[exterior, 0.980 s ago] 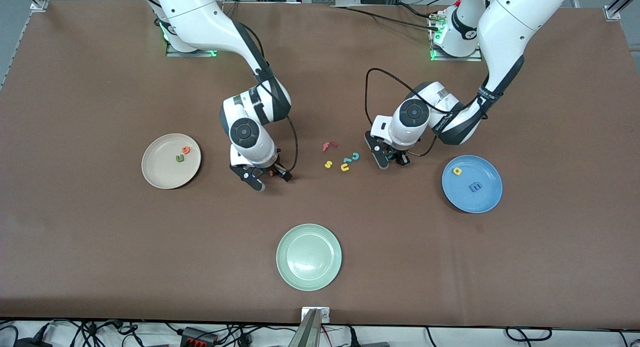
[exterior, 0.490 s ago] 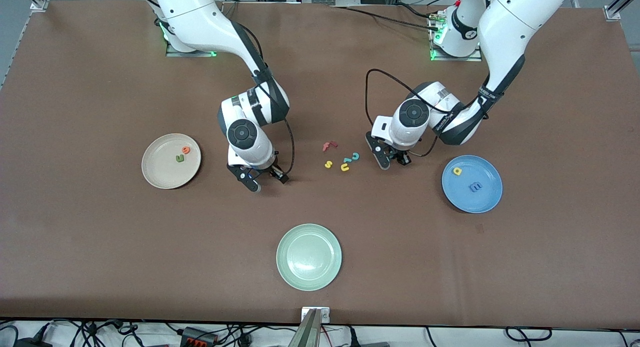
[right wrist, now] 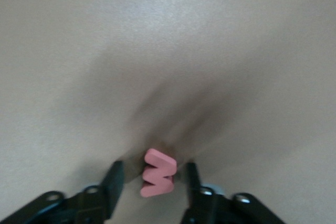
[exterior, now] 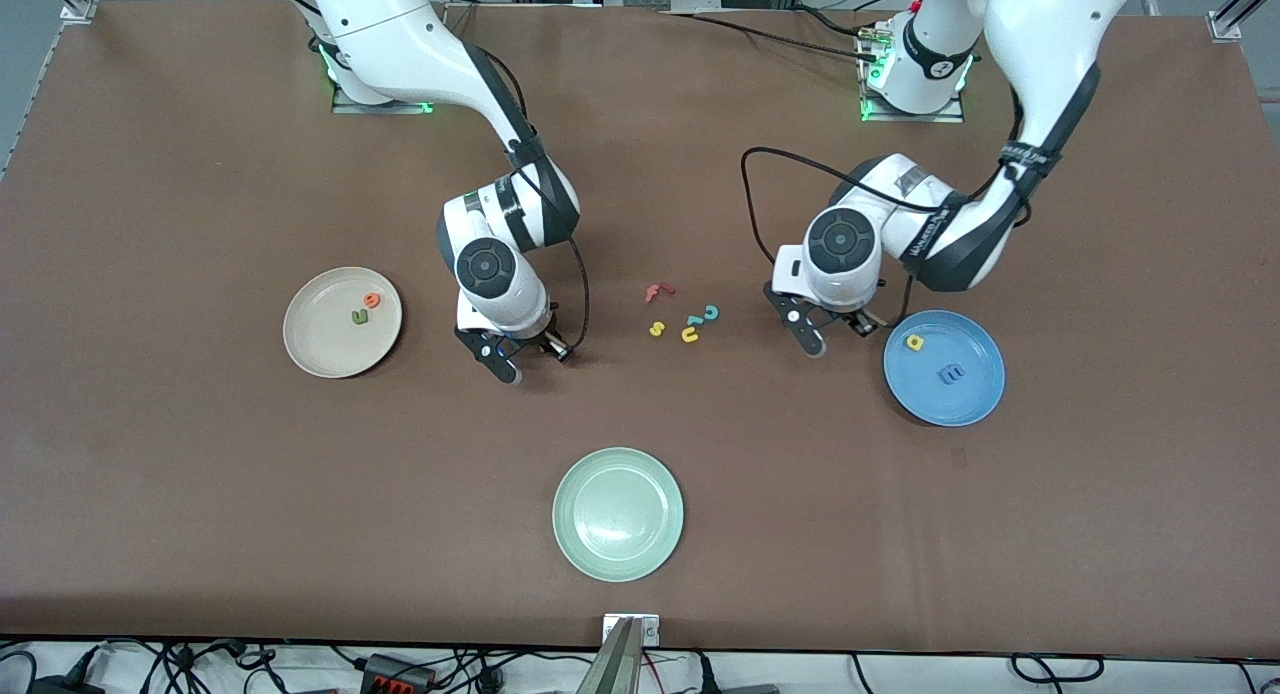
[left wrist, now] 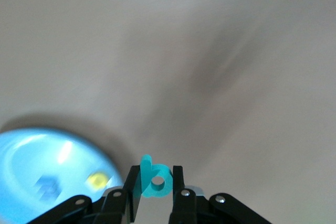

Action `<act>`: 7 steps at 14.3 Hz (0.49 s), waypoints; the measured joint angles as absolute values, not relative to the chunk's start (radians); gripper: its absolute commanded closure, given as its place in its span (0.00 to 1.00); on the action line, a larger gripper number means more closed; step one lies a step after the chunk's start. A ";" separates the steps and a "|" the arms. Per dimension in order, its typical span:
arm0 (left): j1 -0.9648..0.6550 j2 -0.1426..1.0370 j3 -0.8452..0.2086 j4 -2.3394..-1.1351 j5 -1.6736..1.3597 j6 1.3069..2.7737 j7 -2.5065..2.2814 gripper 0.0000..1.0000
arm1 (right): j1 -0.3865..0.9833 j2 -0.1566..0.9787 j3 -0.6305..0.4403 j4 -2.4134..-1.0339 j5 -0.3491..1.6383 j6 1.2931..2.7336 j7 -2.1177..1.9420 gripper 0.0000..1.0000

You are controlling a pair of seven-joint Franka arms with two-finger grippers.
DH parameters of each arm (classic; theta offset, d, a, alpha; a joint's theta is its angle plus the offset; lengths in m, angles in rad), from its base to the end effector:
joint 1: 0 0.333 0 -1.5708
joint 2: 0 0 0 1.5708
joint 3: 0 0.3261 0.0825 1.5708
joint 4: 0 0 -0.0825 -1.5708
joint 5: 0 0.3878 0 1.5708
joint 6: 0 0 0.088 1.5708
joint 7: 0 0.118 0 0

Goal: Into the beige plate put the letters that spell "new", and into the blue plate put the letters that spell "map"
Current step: 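Drop the w and b onto the white and blue plates with both grippers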

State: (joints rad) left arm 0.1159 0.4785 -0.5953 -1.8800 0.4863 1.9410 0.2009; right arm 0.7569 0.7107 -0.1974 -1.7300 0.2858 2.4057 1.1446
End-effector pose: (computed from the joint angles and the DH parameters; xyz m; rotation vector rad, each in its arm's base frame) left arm 0.5551 -0.2294 0.2668 -2.6157 1.2983 0.4117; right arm 0.5638 0.3703 0.1699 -2.8919 1.1439 0.0844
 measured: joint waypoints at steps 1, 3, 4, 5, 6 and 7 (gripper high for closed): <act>0.151 0.476 -0.594 -1.860 0.486 1.926 0.193 0.99 | 0.757 0.710 -0.197 -1.728 0.286 2.406 1.145 0.79; 0.247 0.478 -0.587 -1.844 0.486 1.926 0.175 0.99 | 0.757 0.710 -0.197 -1.727 0.278 2.405 1.141 0.82; 0.291 0.482 -0.586 -1.844 0.486 1.932 0.161 0.96 | 0.757 0.710 -0.197 -1.726 0.259 2.405 1.139 0.82; 0.330 0.492 -0.584 -1.845 0.486 1.949 0.150 0.95 | 0.757 0.710 -0.198 -1.725 0.235 2.405 1.139 0.82; 0.361 0.509 -0.583 -1.850 0.486 1.979 0.140 0.91 | 0.756 0.710 -0.199 -1.724 0.213 2.405 1.137 0.82; 0.388 0.532 -0.582 -1.861 0.486 2.017 0.134 0.86 | 0.754 0.709 -0.203 -1.721 0.194 2.404 1.122 0.82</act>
